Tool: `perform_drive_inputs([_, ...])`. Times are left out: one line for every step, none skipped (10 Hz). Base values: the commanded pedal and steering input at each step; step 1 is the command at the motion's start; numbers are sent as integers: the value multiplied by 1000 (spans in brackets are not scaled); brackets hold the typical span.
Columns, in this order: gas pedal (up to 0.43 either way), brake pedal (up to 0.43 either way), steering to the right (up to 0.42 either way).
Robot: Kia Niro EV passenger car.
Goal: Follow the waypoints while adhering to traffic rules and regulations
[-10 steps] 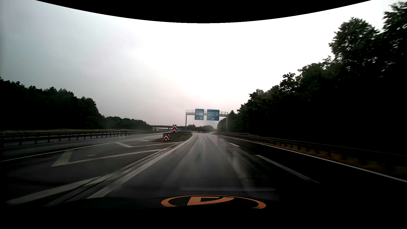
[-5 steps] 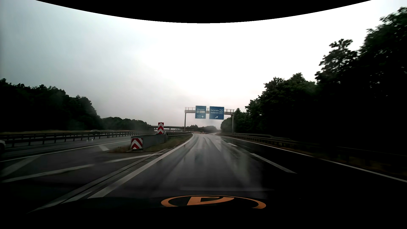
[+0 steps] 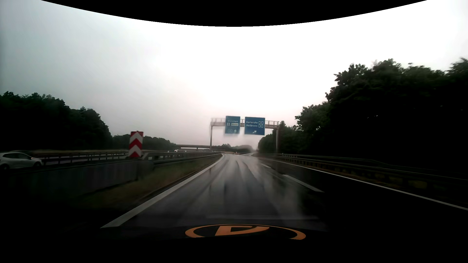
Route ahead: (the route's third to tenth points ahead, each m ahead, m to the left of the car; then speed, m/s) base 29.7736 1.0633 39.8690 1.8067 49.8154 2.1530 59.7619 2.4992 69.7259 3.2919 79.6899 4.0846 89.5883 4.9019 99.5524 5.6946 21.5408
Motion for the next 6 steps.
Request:
perform_drive_inputs([138,0,-9])
perform_drive_inputs([138,0,-9])
perform_drive_inputs([138,0,-9])
perform_drive_inputs([138,0,-9])
perform_drive_inputs([138,0,-9])
perform_drive_inputs([138,0,-9])
